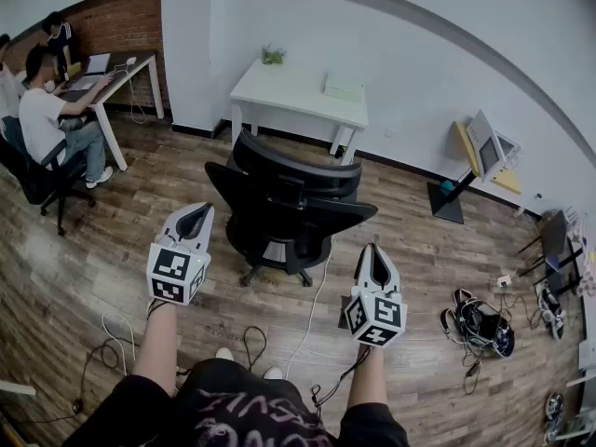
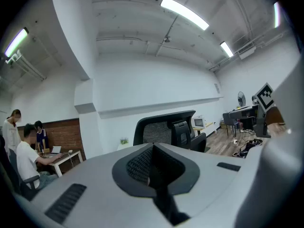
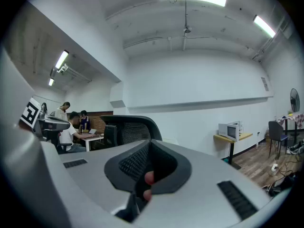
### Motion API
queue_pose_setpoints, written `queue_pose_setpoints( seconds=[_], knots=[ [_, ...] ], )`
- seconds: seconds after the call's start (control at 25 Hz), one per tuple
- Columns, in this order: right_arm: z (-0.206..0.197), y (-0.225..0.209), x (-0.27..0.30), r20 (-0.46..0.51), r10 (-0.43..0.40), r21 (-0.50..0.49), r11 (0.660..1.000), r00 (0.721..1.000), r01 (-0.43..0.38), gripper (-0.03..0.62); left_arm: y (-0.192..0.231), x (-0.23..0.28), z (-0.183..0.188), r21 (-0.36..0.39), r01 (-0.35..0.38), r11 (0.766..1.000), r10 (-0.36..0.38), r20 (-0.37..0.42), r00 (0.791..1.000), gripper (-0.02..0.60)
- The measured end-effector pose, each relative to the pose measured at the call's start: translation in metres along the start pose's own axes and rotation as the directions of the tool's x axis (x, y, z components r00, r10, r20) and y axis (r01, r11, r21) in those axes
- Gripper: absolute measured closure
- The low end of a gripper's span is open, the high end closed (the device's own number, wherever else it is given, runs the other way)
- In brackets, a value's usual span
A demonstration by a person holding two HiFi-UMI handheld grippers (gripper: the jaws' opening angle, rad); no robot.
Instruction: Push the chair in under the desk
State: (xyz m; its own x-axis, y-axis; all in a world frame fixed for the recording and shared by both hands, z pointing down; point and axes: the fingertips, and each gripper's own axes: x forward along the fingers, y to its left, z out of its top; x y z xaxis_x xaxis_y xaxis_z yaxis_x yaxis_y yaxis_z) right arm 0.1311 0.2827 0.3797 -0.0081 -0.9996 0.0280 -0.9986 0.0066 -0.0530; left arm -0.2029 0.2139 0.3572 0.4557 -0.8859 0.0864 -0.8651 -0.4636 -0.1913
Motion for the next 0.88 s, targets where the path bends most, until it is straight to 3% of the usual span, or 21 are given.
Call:
queue_pose_setpoints(
  seconds=[0.88],
  knots=[
    [-0.004,-0.019,-0.011,0.002,0.045,-0.001,0.999,0.999,-0.045,0.568,-0.029,-0.009,0.001,0.045,-0.019,0.999,0.020,-0.033,0.999,0.568]
  ],
)
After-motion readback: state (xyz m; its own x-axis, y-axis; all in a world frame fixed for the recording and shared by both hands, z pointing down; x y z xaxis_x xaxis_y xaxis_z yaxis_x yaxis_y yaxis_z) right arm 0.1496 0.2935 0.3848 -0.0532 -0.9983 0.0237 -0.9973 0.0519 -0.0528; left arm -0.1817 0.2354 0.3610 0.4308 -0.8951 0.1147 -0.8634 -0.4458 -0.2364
